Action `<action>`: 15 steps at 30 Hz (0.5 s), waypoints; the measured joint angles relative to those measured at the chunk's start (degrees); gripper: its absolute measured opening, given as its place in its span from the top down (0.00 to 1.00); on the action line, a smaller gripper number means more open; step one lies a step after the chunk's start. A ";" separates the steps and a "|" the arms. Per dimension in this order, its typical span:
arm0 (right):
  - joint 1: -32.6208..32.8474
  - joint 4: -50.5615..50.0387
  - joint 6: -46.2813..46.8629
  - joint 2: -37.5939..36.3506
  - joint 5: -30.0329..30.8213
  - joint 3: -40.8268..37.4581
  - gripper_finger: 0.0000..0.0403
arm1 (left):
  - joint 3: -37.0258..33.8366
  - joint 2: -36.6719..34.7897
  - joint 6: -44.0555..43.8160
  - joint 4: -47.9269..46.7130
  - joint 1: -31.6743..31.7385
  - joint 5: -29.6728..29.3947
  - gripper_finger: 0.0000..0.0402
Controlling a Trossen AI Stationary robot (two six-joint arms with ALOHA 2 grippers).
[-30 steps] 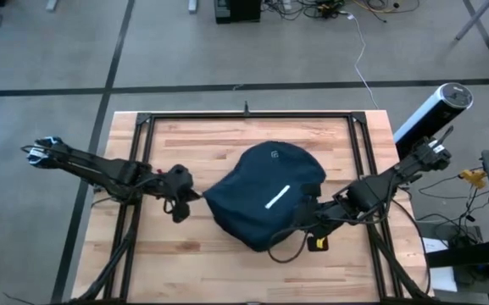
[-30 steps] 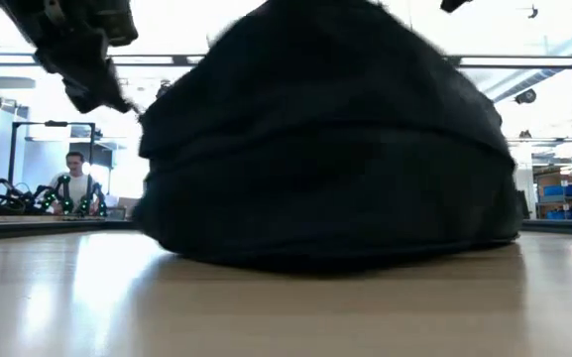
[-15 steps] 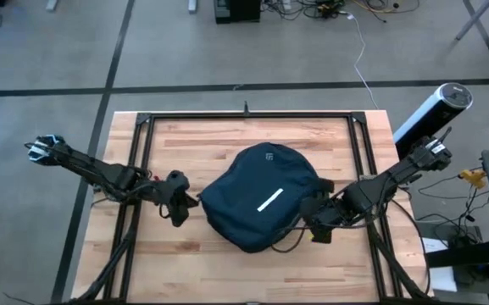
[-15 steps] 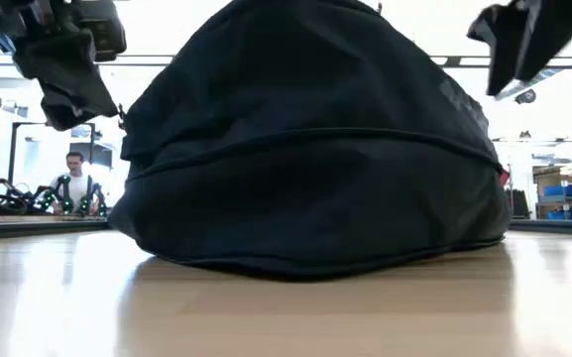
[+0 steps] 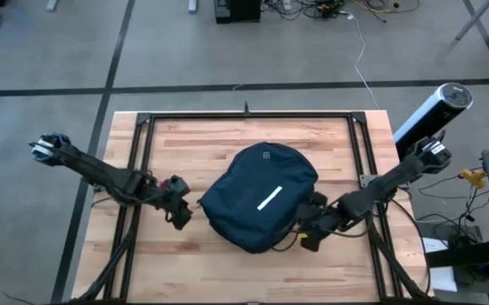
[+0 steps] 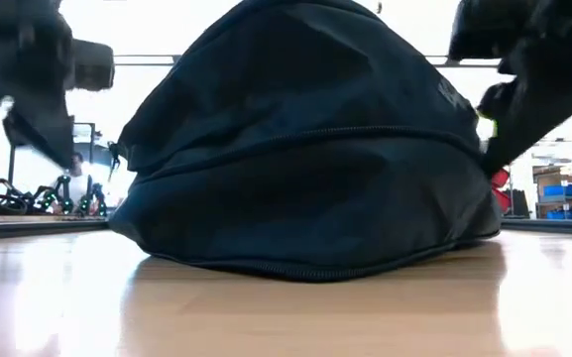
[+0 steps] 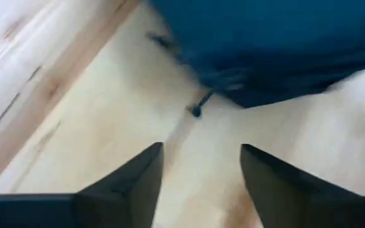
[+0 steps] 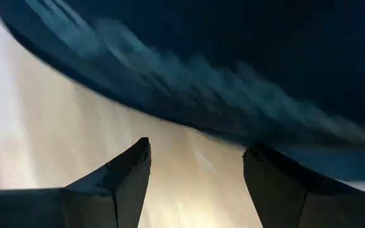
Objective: Unpack backpack
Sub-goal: Close the black backpack
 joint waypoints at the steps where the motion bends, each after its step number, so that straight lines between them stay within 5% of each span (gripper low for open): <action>1: -1.02 2.57 -2.23 0.70 1.08 -0.28 0.45 | 2.25 -0.63 0.81 -1.98 -0.02 -1.77 0.40; 9: -17.09 24.43 -23.03 8.01 4.34 -0.60 0.49 | 18.63 -2.27 20.20 -0.17 -0.48 -18.85 0.38; 15: -30.84 34.26 -25.48 12.82 -12.31 -0.60 0.50 | 21.85 -2.27 28.11 4.75 -0.62 -20.25 0.45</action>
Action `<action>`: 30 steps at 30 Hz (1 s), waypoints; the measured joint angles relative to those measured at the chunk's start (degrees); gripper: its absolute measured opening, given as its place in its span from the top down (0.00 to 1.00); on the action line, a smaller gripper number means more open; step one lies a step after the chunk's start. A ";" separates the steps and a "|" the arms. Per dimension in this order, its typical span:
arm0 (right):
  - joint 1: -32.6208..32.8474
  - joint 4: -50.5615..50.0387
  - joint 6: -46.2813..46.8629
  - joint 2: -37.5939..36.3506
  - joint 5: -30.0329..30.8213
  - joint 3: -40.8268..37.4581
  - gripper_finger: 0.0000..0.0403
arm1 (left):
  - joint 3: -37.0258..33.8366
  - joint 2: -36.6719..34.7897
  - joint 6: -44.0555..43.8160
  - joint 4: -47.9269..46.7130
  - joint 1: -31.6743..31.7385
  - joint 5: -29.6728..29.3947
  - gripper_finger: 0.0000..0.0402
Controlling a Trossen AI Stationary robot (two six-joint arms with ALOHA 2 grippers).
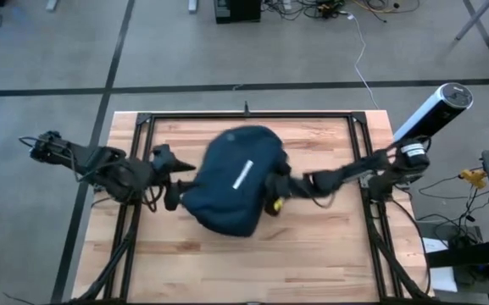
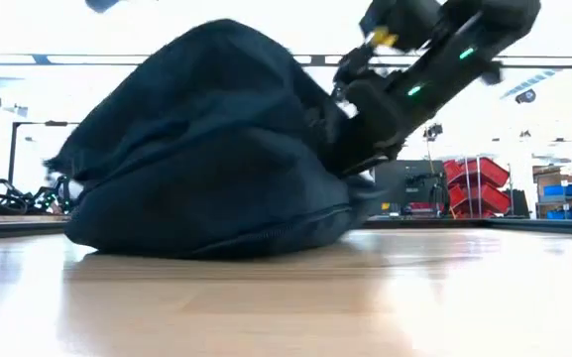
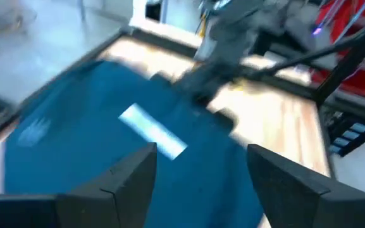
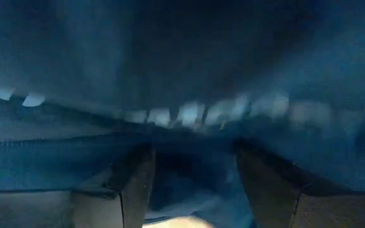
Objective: Unpack backpack
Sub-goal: Close the black backpack, then return to home position
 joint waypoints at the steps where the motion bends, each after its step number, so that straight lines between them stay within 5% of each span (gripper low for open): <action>1: -1.56 -0.28 0.93 0.05 -4.58 0.00 0.50 | 0.00 0.00 0.06 -0.36 -0.03 0.00 0.46; 6: -5.38 -6.49 5.35 -0.92 -24.69 0.04 0.50 | -0.32 0.13 -1.77 -0.97 -0.03 0.08 0.50; 9: -5.53 -11.07 4.64 -2.74 -31.18 0.04 0.50 | -0.41 0.38 -1.57 -0.74 -0.03 0.13 0.52; 18: -5.53 -20.73 -0.92 -5.85 -33.34 0.15 0.50 | -0.48 1.75 -1.42 -0.50 -0.04 0.14 0.54; 23: -1.91 -23.13 -8.75 -12.58 -38.90 -1.18 0.50 | -1.17 3.90 11.11 -0.59 -0.01 -0.13 0.53; 30: 1.62 -23.28 -11.84 -30.80 -29.26 -6.64 0.50 | -5.60 6.06 13.66 10.68 0.38 -2.92 0.51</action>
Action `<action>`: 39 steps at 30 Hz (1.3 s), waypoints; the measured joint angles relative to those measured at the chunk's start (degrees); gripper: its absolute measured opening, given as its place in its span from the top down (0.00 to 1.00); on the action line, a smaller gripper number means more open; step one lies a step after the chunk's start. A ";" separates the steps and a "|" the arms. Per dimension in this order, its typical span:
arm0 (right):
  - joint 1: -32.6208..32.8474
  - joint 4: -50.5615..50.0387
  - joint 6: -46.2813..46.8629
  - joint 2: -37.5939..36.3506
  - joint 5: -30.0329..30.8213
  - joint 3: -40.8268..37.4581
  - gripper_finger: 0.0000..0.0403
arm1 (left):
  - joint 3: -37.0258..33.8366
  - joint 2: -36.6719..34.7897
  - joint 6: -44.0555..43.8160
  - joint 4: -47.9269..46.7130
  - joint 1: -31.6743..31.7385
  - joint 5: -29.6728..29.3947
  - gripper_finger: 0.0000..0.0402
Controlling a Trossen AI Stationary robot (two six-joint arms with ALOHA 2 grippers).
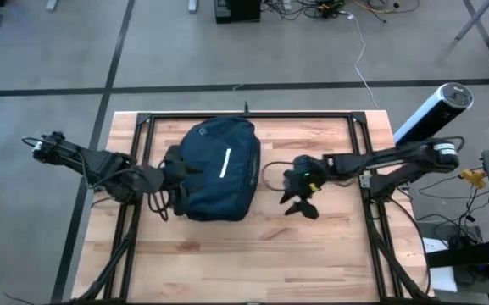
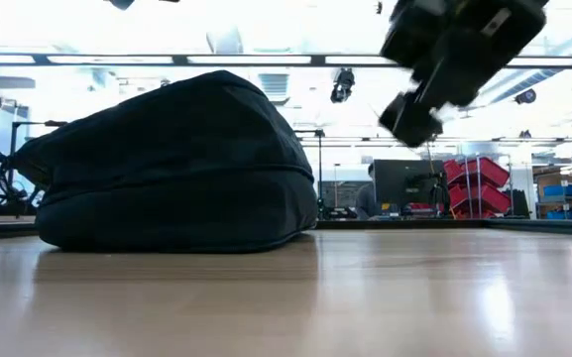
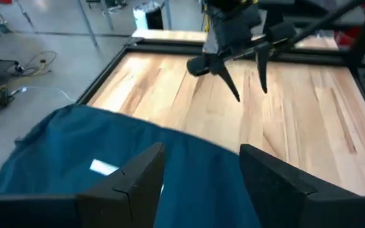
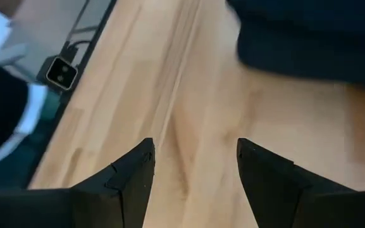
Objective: Unpack backpack
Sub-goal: Return to home position
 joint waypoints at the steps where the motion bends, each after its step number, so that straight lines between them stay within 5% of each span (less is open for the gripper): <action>1: 0.00 0.02 -0.18 -3.04 1.27 -1.23 0.50 | -1.38 0.20 0.84 2.86 -0.02 0.14 0.50; 7: -0.09 2.00 -5.30 -19.83 9.55 -9.86 0.50 | -12.44 -0.98 2.18 24.26 0.65 4.10 0.49; 13: -0.11 9.29 -5.98 -31.15 10.38 -18.20 0.50 | -25.79 -1.95 4.32 51.33 3.91 4.70 0.47; 18: -0.13 14.03 -2.08 -39.07 10.84 -25.11 0.50 | -33.76 -3.19 7.99 62.99 8.31 5.74 0.46; 21: -0.13 15.06 0.47 -45.42 10.86 -28.97 0.50 | -36.63 -5.04 7.73 65.04 12.10 8.02 0.46; 28: -0.17 15.06 0.69 -60.06 14.66 -36.10 0.50 | -42.43 -13.09 3.53 65.88 23.58 24.94 0.44; 32: -0.18 11.83 -0.91 -64.84 19.85 -37.75 0.50 | -44.90 -18.68 3.68 58.97 27.77 25.39 0.43; 39: -0.27 11.15 -1.45 -64.25 19.62 -37.72 0.50 | -47.95 -29.50 4.25 44.39 28.83 25.19 0.42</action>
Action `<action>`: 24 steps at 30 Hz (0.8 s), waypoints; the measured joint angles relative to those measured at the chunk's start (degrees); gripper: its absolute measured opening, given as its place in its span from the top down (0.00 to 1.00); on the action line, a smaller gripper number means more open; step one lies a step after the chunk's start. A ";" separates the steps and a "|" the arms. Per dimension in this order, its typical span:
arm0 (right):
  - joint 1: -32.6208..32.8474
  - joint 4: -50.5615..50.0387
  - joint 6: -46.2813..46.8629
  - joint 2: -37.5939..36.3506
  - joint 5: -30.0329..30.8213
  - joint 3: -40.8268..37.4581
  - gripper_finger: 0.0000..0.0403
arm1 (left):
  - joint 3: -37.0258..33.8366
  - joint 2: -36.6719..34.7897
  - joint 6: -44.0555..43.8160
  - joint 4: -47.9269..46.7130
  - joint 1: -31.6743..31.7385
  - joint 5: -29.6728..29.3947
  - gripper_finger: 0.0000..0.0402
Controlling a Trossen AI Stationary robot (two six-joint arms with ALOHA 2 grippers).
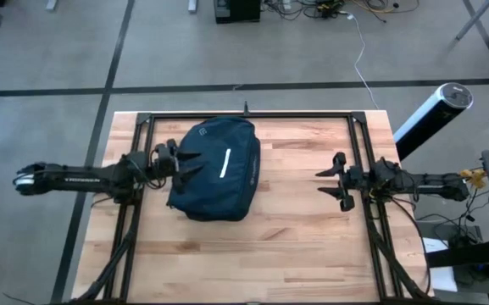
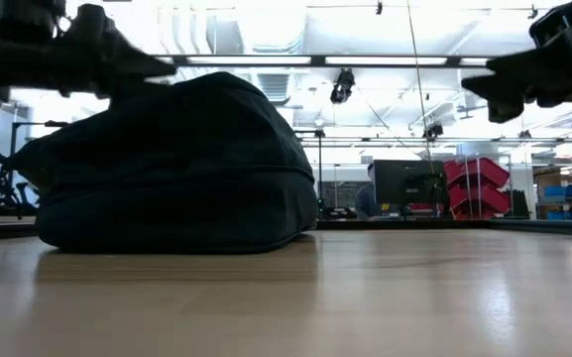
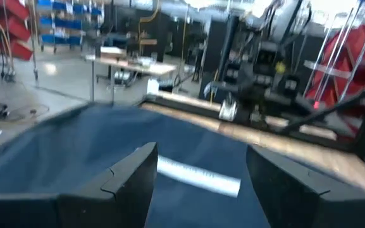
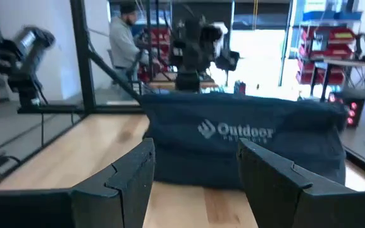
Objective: Unpack backpack
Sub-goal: Return to home position
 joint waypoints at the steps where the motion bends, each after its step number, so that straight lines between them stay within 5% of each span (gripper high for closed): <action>1: 0.02 0.04 -0.01 0.26 0.18 0.03 0.50 | -0.05 -1.29 0.12 -0.99 -0.02 0.14 0.42; 15: 0.00 -0.06 0.00 2.21 0.20 0.03 0.50 | -4.26 -20.63 8.04 -10.69 -1.31 0.42 0.44; 24: 0.00 -0.14 -0.01 2.27 0.20 0.06 0.50 | -7.74 -28.14 6.38 -14.62 -8.38 0.65 0.40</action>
